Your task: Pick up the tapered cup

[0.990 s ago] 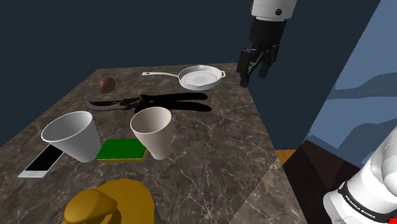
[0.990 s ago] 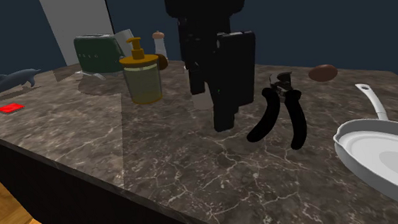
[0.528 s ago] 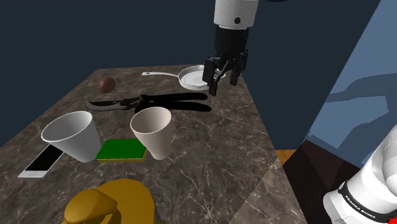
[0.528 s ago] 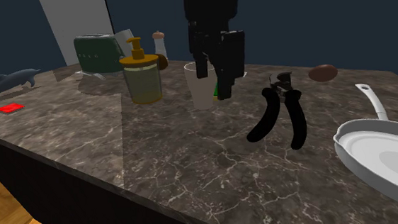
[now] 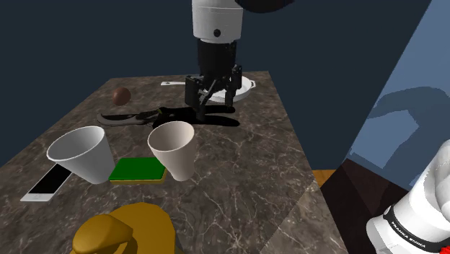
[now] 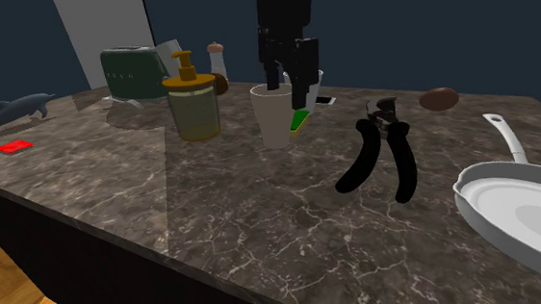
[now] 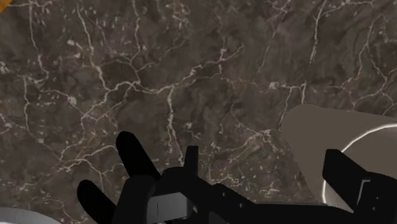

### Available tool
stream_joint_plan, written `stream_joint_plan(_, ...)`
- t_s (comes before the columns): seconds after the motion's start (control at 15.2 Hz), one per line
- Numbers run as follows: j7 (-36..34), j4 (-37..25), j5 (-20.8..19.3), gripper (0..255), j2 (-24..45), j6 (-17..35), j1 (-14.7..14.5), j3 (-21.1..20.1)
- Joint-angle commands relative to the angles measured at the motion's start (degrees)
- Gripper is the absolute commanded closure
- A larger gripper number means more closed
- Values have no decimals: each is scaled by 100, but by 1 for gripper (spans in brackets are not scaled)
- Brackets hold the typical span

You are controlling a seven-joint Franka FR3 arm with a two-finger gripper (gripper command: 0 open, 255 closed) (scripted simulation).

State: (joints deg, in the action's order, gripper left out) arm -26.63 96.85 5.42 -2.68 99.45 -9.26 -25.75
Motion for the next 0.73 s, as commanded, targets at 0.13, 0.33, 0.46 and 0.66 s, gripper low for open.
stream_joint_plan(0.13,-435,-999,-444,0,951,-95,-291,-280)
stream_joint_plan(0.33,-561,-1276,-601,0,1261,-83,-435,-332)
stream_joint_plan(0.46,-543,-1078,-581,0,1226,83,-419,-326)
stream_joint_plan(0.66,-519,-799,-559,0,1187,327,-400,-319)
